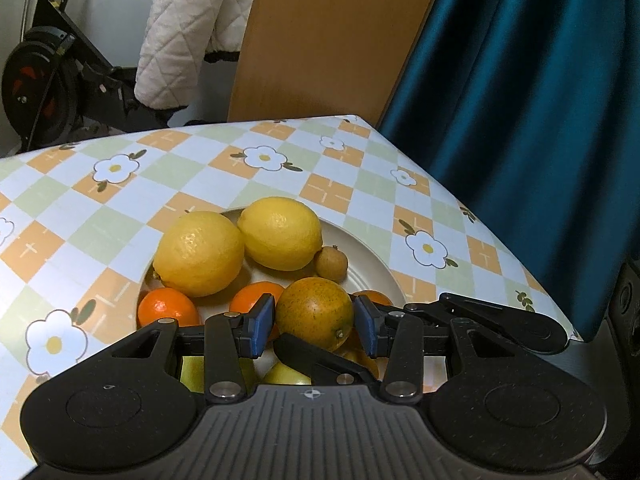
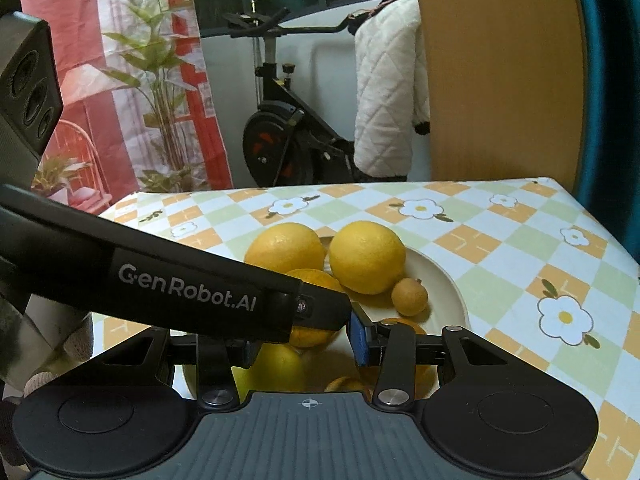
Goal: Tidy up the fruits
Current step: 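Lower the orange onto the plate and open the left tool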
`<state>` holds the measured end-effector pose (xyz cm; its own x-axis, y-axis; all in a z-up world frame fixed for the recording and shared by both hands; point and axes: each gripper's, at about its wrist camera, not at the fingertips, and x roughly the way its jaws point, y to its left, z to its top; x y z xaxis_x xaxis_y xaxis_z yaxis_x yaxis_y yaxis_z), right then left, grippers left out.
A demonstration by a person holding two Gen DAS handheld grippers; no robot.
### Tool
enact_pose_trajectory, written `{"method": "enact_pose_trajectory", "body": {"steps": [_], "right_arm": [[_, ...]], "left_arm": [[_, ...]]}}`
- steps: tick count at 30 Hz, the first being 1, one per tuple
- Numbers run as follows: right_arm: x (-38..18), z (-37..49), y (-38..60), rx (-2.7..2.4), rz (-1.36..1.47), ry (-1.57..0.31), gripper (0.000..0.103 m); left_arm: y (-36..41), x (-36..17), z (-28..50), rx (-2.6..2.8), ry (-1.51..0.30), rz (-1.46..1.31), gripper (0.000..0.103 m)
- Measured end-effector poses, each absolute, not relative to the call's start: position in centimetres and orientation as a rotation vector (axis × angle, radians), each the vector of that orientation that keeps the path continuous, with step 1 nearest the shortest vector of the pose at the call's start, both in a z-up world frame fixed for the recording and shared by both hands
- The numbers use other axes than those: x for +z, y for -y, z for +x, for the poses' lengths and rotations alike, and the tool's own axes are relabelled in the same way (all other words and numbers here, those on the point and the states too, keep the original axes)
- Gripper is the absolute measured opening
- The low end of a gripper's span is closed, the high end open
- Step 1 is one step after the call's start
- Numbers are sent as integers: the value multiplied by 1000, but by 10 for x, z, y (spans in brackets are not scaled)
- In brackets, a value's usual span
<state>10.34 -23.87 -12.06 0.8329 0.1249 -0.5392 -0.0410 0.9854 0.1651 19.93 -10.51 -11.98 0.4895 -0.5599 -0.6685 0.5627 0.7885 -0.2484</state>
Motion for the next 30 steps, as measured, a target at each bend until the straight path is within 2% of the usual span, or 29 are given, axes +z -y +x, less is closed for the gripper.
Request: {"method": "enact_pose_trajectory", "body": {"steps": [20, 30], "right_arm": [[-124, 107, 238, 84, 146, -589, 42], [-122, 105, 239, 82, 146, -579, 42]], "left_arm": [[107, -121, 199, -683, -802, 25, 44], [104, -117, 194, -641, -779, 46, 46]]}}
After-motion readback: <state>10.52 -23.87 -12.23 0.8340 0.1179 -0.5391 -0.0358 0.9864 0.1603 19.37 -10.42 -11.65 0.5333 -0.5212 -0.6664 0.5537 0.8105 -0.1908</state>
